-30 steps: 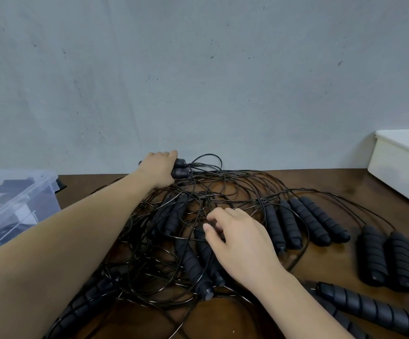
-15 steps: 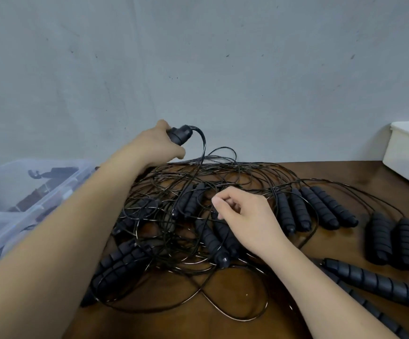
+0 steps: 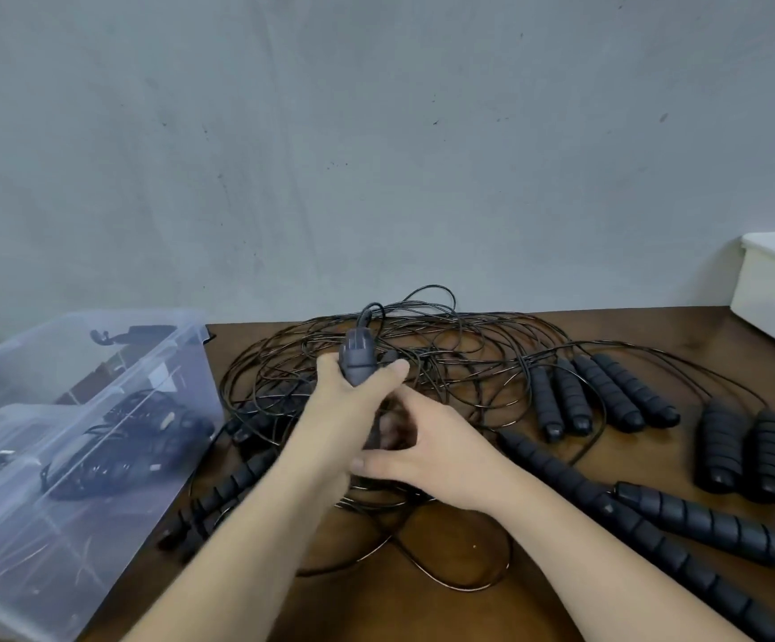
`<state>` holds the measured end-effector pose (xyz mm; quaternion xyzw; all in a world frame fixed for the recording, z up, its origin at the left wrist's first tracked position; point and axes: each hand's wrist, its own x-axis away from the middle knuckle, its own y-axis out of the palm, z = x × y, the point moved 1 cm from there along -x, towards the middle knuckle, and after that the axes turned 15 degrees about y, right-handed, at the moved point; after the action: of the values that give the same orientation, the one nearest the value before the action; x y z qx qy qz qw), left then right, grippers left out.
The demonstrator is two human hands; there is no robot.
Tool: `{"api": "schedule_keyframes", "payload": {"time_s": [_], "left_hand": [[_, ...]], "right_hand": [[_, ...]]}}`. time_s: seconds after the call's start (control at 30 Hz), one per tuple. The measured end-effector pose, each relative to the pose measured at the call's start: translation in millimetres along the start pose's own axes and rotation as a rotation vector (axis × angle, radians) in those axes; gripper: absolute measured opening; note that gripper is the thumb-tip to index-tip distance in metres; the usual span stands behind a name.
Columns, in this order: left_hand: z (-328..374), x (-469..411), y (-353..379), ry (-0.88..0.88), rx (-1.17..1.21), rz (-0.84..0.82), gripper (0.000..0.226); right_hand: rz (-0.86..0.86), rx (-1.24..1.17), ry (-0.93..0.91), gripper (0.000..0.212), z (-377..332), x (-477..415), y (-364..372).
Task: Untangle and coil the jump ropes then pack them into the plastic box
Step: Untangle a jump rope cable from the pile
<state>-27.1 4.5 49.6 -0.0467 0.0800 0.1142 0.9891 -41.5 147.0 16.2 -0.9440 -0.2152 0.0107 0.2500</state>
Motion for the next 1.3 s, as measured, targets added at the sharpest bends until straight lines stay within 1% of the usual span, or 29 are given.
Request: {"api": "schedule_keyframes", "payload": {"time_s": [0.07,0.13,0.2,0.27,0.3,0.33,0.4,0.43,0.47,0.53,0.57,0.6,0.63,0.67,0.7,0.73,0.77,0.83,0.9,0.97,1.0,1.03,1.13,1.17,1.2,1.27,1.3], "left_hand": [[-11,3,9,-0.041,0.057,-0.008,0.075],[-16,0,12,-0.061,0.057,-0.031,0.091],[-16,-5,12,-0.018,-0.018,-0.078,0.093],[-11,-9,10,0.092,-0.148,-0.143,0.092],[-8,-12,8,0.177,-0.192,-0.141,0.089],[-4,-17,4,0.269,-0.207,-0.081,0.085],[-1,-32,-8,0.421,-0.24,0.08,0.068],[-2,-42,-14,0.48,-0.294,0.09,0.063],[-6,-54,-18,0.515,-0.36,0.045,0.064],[-15,-73,-20,0.476,-0.539,-0.082,0.074],[-19,-82,-20,0.458,-0.654,-0.089,0.069],[-22,-89,-18,0.481,-0.769,-0.062,0.054],[-23,-93,-18,0.503,-0.865,-0.018,0.032],[-23,-97,-18,0.513,-0.886,0.01,0.011],[-20,-99,-19,0.499,-0.848,0.015,0.011],[-20,-102,-20,0.45,-0.737,-0.002,0.018],[-16,-101,-20,0.391,-0.586,-0.032,0.023],[-1,-99,-21,0.308,-0.313,-0.11,0.033],[22,-96,-17,0.283,-0.178,-0.168,0.038],[50,-94,-11,0.324,-0.189,-0.18,0.037],[63,-95,-8,0.362,-0.245,-0.188,0.037],[74,-93,-5,0.411,-0.351,-0.208,0.037],[87,-94,6,0.547,-0.767,-0.331,0.032],[86,-97,9,0.564,-0.832,-0.343,0.029],[86,-96,10,0.575,-0.838,-0.337,0.025],[88,-100,9,0.609,-0.763,-0.288,0.02],[89,-100,9,0.64,-0.729,-0.276,0.018]], "right_hand": [[-0.032,-0.021,0.0,0.091,1,0,-4],[-0.099,-0.153,-0.001,0.085,1,1,-8],[-0.091,-0.207,0.001,0.072,0,-1,-9],[-0.036,-0.242,0.021,0.06,1,-4,-10],[-0.017,-0.287,0.034,0.053,1,-4,-13],[-0.002,-0.343,0.045,0.046,0,-4,-18],[0.021,-0.443,0.044,0.042,-3,-2,-33],[0.025,-0.481,0.03,0.041,-6,-1,-42],[0.019,-0.516,0.009,0.04,-10,1,-50],[0.011,-0.548,-0.018,0.041,-19,5,-66],[0.017,-0.547,-0.031,0.044,-24,7,-74],[0.028,-0.544,-0.047,0.047,-30,7,-82],[0.038,-0.557,-0.066,0.05,-34,7,-90],[0.051,-0.585,-0.092,0.052,-40,6,-99],[0.067,-0.627,-0.117,0.055,-45,5,-107],[0.09,-0.672,-0.14,0.056,-49,4,-116],[0.113,-0.718,-0.161,0.054,-54,3,-123],[0.148,-0.786,-0.186,0.043,-63,-1,-132],[0.153,-0.766,-0.161,0.033,-71,-8,-134],[0.093,-0.689,-0.1,0.035,-79,-16,-130],[0.055,-0.653,-0.066,0.037,-83,-22,-125],[0.036,-0.627,-0.04,0.036,-87,-26,-120],[0.102,-0.6,-0.008,0.015,-92,-43,-110],[0.141,-0.593,0.005,0.01,-93,-49,-109],[0.184,-0.561,0.025,0.013,-91,-51,-108],[0.254,-0.442,0.06,0.031,-86,-55,-108],[0.276,-0.405,0.063,0.036,-83,-53,-106]]}}
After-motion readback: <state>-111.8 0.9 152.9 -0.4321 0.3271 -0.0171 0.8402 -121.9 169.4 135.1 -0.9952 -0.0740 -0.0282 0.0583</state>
